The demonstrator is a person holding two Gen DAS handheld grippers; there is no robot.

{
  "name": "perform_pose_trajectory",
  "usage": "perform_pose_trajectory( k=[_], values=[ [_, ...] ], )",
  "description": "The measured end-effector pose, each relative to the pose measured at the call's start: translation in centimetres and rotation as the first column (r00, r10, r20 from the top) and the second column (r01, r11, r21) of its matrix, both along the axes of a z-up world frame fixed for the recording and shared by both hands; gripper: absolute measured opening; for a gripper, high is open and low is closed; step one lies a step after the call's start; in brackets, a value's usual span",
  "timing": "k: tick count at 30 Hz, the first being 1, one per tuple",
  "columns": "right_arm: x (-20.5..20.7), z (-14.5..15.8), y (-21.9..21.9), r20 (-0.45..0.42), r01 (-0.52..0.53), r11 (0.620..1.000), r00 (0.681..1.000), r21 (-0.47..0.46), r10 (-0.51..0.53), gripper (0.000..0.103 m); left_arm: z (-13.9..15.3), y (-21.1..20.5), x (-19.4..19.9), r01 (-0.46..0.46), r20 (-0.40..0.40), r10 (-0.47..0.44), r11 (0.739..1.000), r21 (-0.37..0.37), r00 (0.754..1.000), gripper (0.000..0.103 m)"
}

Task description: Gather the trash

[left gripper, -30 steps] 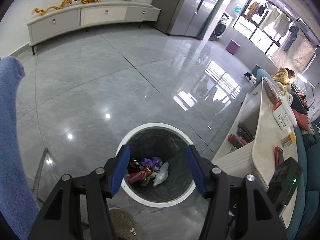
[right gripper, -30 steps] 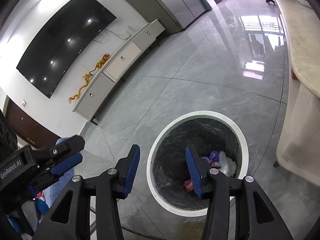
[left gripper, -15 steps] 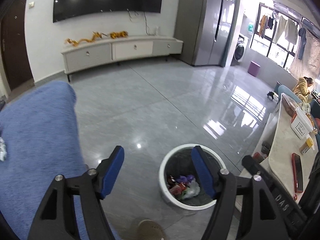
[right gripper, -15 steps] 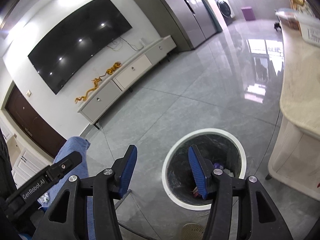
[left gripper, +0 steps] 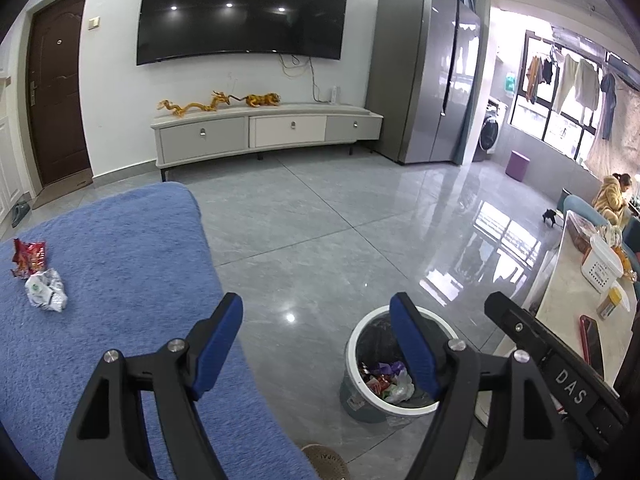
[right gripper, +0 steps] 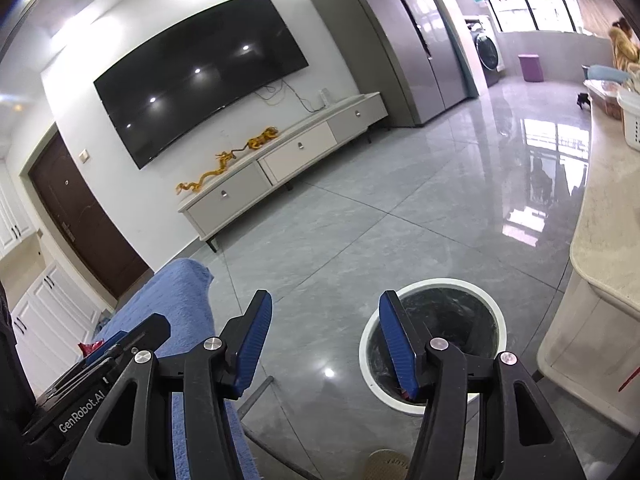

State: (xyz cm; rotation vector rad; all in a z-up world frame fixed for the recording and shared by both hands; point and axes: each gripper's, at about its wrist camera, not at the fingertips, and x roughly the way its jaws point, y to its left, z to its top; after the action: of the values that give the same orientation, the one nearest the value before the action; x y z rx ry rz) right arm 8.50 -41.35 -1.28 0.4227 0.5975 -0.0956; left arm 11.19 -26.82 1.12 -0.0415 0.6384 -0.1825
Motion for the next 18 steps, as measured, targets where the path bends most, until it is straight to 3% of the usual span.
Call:
perform_pose_trajectory(
  k=[18],
  values=[
    [-1.1, 1.8, 3.1, 0.021, -0.042, 0.997, 0.999, -0.058, 0.044, 0.058, 1.9, 5.0, -3.5, -0.108, 0.088, 0.11, 0.994, -0.027, 0.99, 0.075]
  ],
)
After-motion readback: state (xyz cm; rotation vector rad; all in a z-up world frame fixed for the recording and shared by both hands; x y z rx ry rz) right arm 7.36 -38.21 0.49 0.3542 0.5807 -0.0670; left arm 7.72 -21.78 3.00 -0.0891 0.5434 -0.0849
